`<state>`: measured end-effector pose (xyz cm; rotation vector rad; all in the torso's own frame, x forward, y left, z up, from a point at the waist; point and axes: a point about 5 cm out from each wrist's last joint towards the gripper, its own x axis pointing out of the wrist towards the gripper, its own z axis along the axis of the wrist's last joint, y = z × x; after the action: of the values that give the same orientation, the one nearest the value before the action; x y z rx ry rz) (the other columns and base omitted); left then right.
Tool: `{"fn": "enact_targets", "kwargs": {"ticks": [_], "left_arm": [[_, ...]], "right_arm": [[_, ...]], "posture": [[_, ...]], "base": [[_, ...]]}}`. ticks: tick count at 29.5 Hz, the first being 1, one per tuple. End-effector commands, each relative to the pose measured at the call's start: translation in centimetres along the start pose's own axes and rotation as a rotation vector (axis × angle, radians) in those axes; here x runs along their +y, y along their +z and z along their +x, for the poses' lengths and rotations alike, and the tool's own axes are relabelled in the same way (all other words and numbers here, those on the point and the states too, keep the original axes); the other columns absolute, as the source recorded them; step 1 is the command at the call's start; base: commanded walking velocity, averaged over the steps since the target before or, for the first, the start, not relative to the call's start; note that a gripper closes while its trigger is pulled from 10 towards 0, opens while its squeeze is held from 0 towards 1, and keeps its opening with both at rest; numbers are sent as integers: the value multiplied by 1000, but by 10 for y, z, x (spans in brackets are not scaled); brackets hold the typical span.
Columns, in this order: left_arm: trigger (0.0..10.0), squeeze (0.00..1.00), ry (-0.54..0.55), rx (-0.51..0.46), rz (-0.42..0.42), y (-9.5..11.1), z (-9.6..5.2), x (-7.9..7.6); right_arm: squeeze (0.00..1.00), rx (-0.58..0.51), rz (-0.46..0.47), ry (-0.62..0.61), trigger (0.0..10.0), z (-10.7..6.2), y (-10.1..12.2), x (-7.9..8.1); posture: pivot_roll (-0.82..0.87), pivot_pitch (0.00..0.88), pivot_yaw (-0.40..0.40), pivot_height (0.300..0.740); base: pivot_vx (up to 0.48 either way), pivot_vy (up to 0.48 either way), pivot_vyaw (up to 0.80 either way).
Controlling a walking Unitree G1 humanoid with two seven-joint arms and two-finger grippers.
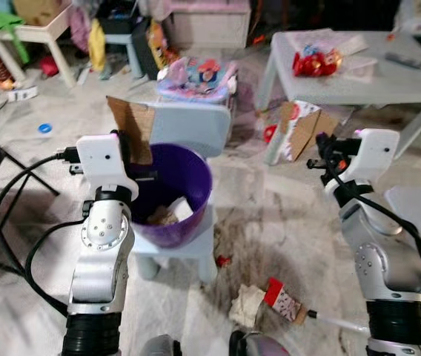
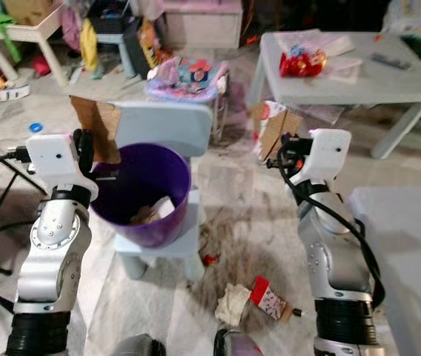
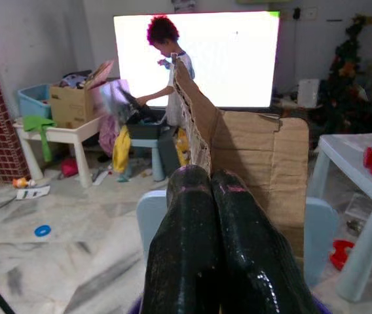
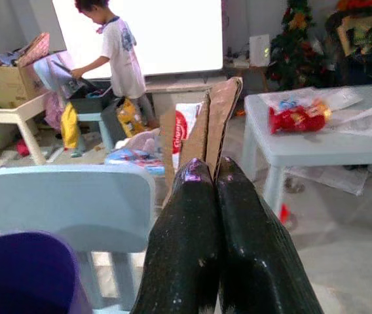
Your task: Picking trash to rubbish bin
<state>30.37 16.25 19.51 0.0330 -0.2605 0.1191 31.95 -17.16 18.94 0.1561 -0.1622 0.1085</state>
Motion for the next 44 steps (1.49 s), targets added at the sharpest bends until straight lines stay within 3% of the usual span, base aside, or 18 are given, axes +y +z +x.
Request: {"fn": "enact_targets", "kwargs": {"ticks": [1, 12, 22, 25, 31, 40, 43, 44], "left_arm": [[0, 0, 11, 2, 6, 0, -1, 3], [0, 0, 24, 20, 17, -5, -3, 7], [0, 0, 121, 116, -19, -24, -11, 19], [0, 0, 183, 231, 6, -44, -21, 31], [0, 0, 213, 447, -57, -76, -33, 33], [0, 0, 194, 680, -127, -113, -49, 33], [0, 0, 187, 715, -153, -119, -49, 35], [627, 384, 161, 728, -160, -122, -48, 35]], "right_arm": [[0, -14, -9, 21, 0, 0, 3, 4], [0, -13, -8, 22, 0, 0, 4, 4], [0, -10, -10, 24, 0, -1, 3, 4], [0, -5, -12, 25, 0, -2, 2, 4], [0, -1, -11, 33, 0, -1, 2, 6], [0, 0, -19, 30, 0, -2, 3, 3], [0, 2, -20, 30, 0, -3, 3, 3], [0, 2, -21, 30, 0, -3, 3, 3]], "posture": [[48, 217, -40, 740], [49, 220, -43, 740], [50, 225, -46, 740], [53, 226, -46, 740], [52, 230, -51, 740], [41, 233, -51, 740], [39, 233, -52, 740], [37, 233, -52, 740]], "base": [[375, 0, 0], [378, 0, 0], [149, 0, 0], [0, 0, 0], [0, 0, 0], [0, 0, 0], [0, 0, 0], [0, 0, 0]]}}
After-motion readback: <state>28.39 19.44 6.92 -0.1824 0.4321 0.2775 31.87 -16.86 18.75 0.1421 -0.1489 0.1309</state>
